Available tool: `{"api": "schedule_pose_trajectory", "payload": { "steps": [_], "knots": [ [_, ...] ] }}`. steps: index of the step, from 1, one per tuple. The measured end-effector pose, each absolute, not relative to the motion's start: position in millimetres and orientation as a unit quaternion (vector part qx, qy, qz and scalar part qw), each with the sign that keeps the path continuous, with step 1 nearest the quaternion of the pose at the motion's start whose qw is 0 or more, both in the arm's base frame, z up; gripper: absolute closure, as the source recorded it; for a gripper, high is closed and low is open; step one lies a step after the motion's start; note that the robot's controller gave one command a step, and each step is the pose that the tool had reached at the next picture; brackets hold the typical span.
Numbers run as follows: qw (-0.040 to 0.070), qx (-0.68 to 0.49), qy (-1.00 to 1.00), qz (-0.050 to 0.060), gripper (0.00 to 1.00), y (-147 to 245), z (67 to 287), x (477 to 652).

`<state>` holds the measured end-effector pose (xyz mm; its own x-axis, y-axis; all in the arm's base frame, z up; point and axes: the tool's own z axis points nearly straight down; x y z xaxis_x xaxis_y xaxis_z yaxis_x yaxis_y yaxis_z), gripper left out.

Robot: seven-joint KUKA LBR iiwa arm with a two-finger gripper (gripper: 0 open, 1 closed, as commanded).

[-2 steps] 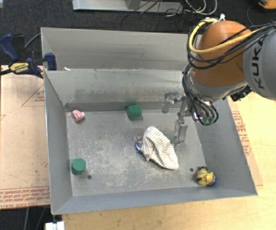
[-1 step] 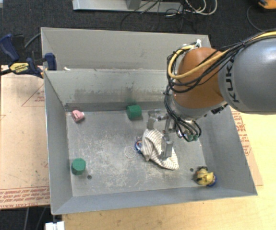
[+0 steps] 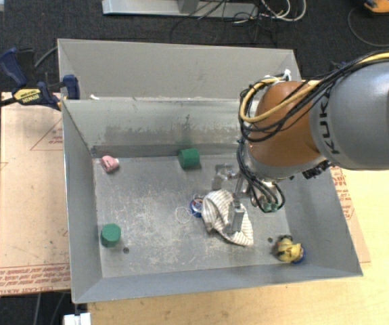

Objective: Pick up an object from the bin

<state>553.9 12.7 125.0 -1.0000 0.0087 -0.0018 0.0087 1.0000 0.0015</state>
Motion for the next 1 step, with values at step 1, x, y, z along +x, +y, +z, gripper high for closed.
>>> {"api": "schedule_pose_trajectory", "payload": {
  "steps": [1],
  "knots": [
    [0.001,-0.149,0.989,0.001,1.0,-1.6,70.8,578.7]
  ]
}}
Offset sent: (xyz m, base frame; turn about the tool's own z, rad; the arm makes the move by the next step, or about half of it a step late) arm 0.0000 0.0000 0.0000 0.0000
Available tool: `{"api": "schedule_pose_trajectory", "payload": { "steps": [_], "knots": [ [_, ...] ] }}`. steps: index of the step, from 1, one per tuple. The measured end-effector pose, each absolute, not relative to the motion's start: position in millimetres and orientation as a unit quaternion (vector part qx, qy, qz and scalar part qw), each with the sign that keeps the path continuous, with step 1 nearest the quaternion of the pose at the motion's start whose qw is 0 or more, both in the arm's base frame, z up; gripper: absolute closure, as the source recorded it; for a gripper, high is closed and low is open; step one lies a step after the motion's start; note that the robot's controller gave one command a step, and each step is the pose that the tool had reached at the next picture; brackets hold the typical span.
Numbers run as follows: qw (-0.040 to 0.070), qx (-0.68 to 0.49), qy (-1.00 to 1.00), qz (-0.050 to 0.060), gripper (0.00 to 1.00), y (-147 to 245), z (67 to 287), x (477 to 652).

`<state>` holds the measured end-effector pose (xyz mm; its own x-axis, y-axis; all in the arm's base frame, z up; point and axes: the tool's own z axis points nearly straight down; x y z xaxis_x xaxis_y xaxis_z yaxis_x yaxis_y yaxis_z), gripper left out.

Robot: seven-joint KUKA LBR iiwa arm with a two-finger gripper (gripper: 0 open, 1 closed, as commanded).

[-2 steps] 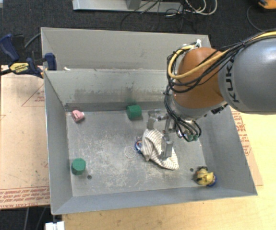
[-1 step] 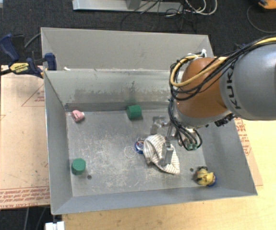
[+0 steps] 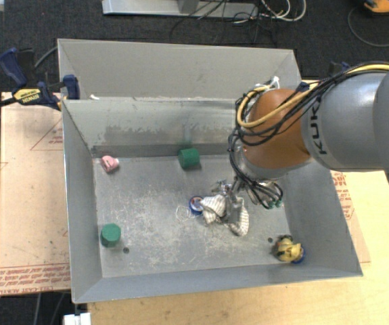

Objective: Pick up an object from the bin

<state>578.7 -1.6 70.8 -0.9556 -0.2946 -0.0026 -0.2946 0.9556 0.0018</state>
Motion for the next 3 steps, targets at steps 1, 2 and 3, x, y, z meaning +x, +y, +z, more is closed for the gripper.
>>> {"api": "schedule_pose_trajectory", "payload": {
  "steps": [1,2,3],
  "knots": [
    [0.001,-0.149,0.989,0.001,1.0,-2,71,578.7],
    [0.003,-0.143,0.99,0.002,1.0,-3,172,576.1],
    [0.003,-0.143,0.99,0.002,1.0,-3,172,576.1]
  ]
}}
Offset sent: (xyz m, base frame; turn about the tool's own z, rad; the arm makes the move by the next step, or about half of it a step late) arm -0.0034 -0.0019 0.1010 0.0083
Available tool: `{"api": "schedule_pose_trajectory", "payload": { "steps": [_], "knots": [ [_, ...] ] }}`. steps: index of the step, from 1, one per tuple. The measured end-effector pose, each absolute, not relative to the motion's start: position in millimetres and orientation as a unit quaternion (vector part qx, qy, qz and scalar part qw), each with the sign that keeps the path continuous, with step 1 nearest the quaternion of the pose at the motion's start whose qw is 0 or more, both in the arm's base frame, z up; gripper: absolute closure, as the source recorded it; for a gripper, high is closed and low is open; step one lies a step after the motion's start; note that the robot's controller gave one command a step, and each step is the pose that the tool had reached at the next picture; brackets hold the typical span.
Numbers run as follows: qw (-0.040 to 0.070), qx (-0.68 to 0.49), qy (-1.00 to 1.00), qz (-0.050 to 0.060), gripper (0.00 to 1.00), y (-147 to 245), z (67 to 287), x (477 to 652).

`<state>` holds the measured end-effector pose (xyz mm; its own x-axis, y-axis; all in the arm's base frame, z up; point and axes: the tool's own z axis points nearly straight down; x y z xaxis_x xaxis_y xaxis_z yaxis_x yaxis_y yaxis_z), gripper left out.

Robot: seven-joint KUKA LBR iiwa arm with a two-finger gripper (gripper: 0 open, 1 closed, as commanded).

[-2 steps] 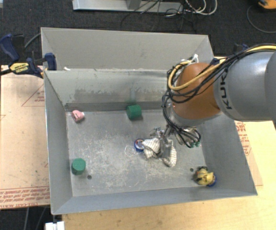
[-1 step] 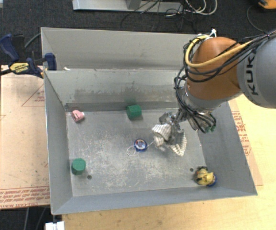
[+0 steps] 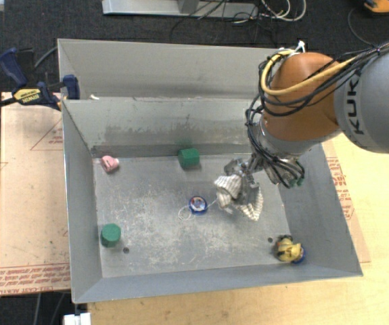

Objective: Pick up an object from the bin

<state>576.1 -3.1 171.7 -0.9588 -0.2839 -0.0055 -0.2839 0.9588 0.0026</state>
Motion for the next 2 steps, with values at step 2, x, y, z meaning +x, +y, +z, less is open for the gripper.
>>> {"api": "schedule_pose_trajectory", "payload": {
  "steps": [2],
  "knots": [
    [0.007,-0.137,0.99,0.001,1.0,9.1,271.4,555.2]
  ]
}}
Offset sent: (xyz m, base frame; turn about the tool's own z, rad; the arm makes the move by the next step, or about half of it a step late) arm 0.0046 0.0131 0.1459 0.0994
